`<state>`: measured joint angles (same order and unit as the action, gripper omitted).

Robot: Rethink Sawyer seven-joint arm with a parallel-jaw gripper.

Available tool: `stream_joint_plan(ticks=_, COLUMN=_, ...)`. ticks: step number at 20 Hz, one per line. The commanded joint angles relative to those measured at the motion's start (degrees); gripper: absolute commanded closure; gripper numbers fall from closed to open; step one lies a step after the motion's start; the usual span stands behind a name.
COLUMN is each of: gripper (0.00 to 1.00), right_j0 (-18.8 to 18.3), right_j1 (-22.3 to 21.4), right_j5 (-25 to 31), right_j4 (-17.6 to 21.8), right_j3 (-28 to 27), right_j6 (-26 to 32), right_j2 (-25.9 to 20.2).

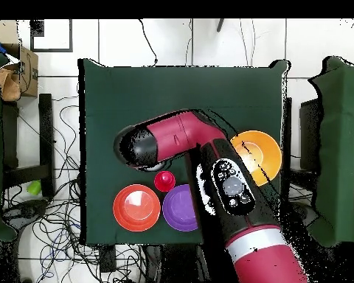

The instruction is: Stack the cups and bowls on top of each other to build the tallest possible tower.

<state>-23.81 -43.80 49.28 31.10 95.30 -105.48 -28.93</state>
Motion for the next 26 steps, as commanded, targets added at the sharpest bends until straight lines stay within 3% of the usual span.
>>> stream_joint_plan(ticks=1, gripper=0.00, right_j0=2.1, right_j1=3.9, right_j5=2.9, right_j4=-0.1, right_j3=3.8, right_j6=5.6, right_j2=-2.3)
stream_joint_plan(ticks=8, gripper=0.00, right_j0=-0.4, right_j1=0.3, right_j5=8.2, right_j4=0.5, right_j3=3.1, right_j6=12.2, right_j2=-2.9)
stream_joint_plan(ticks=12, gripper=0.00, right_j0=-1.4, right_j1=1.4, right_j5=7.3, right_j4=1.3, right_j3=3.2, right_j6=12.9, right_j2=-3.6)
stream_joint_plan(ticks=16, gripper=0.00, right_j0=-2.1, right_j1=5.5, right_j5=7.9, right_j4=-1.4, right_j3=6.7, right_j6=13.3, right_j2=-6.2)
stream_joint_plan(ticks=26, gripper=0.00, right_j0=0.9, right_j1=8.1, right_j5=1.5, right_j4=-0.9, right_j3=9.7, right_j6=4.3, right_j2=-6.0)
